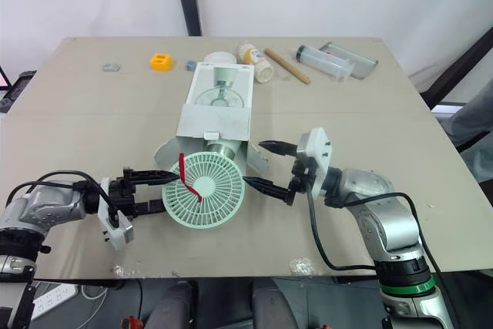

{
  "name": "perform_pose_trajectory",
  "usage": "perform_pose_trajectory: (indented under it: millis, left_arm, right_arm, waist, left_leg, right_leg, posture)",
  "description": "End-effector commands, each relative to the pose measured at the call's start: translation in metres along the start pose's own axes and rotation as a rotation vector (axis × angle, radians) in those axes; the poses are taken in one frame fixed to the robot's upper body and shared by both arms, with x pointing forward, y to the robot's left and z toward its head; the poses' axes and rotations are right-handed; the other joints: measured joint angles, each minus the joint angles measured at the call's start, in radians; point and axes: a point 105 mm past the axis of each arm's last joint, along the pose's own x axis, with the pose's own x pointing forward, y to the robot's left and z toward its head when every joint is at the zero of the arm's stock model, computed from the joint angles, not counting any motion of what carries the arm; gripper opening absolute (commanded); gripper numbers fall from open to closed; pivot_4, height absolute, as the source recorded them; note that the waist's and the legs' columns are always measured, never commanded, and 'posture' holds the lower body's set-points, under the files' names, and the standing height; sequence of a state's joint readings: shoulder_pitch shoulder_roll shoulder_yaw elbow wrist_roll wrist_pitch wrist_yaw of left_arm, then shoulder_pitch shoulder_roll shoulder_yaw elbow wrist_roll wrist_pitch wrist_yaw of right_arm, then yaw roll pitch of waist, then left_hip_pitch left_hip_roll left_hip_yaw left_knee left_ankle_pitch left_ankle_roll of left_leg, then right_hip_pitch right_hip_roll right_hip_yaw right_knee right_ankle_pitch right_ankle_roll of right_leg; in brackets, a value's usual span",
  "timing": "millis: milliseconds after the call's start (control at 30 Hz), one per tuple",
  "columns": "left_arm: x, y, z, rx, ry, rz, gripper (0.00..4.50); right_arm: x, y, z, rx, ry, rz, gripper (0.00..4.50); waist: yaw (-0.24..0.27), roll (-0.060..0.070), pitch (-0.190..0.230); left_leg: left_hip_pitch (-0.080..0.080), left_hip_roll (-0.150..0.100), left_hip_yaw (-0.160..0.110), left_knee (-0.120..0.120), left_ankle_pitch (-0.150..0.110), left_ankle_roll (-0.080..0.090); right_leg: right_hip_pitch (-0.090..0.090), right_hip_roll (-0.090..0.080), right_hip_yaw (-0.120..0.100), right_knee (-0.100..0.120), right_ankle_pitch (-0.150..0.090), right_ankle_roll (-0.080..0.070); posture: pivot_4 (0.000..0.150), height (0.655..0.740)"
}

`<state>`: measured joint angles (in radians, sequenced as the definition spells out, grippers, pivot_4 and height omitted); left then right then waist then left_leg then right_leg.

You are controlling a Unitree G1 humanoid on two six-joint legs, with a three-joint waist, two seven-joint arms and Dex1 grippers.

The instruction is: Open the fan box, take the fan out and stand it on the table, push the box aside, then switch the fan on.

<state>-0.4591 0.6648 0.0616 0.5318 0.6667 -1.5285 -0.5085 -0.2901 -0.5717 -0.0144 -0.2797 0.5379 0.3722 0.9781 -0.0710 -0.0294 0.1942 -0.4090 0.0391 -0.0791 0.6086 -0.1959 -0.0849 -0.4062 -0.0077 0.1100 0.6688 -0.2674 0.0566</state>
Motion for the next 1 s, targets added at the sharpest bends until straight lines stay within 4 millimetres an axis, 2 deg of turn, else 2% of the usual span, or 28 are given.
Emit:
perform_pose_trajectory:
  millis: [33, 267, 500, 733, 1000]
  left_arm:
    - [0.006, 0.022, 0.003, 0.097, -0.02, 0.129, 4.5]
    - [0.019, 0.008, 0.006, 0.085, -0.011, 0.13, 4.5]
    - [0.023, -0.004, -0.003, 0.11, 0.03, 0.102, 4.5]
    - [0.026, -0.004, -0.015, 0.202, 0.039, 0.134, 4.5]
    - [0.025, -0.003, -0.015, 0.252, -0.005, 0.157, 4.5]
  right_arm:
    - [-0.007, -0.001, 0.014, -0.048, -0.02, -0.007, 4.47]
    - [-0.009, -0.003, 0.014, -0.053, -0.008, -0.011, 4.47]
    - [-0.009, -0.005, 0.014, -0.061, -0.001, -0.009, 4.47]
    - [-0.008, -0.004, 0.015, -0.065, -0.001, -0.009, 4.47]
    - [-0.008, -0.004, 0.013, -0.067, 0.002, -0.015, 4.47]
  waist:
    - [0.0, 0.0, 0.0]
    - [0.001, 0.0, 0.0]
    - [0.0, 0.0, 0.0]
    - [0.001, -0.001, -0.001]
    - [0.001, -0.001, -0.001]
  left_leg:
    - [0.0, 0.0, 0.0, 0.0, 0.0, 0.0]
    - [0.001, -0.001, 0.0, 0.003, 0.0, 0.0]
    - [0.001, -0.002, -0.001, 0.01, 0.0, 0.0]
    - [0.002, -0.002, -0.001, 0.011, 0.002, 0.002]
    - [0.001, -0.003, -0.002, 0.011, 0.002, 0.002]
  right_leg:
    - [0.0, 0.0, 0.0, 0.0, 0.0, 0.0]
    - [0.001, 0.0, 0.0, 0.003, 0.001, 0.001]
    - [0.002, 0.0, 0.0, 0.01, 0.001, 0.002]
    - [0.002, 0.0, 0.0, 0.012, -0.001, 0.008]
    - [0.002, -0.001, 0.0, 0.012, 0.0, 0.007]
  posture:
    - [0.15, 0.74]
    - [0.15, 0.74]
    - [0.15, 0.74]
    - [0.15, 0.74]
    - [0.15, 0.74]
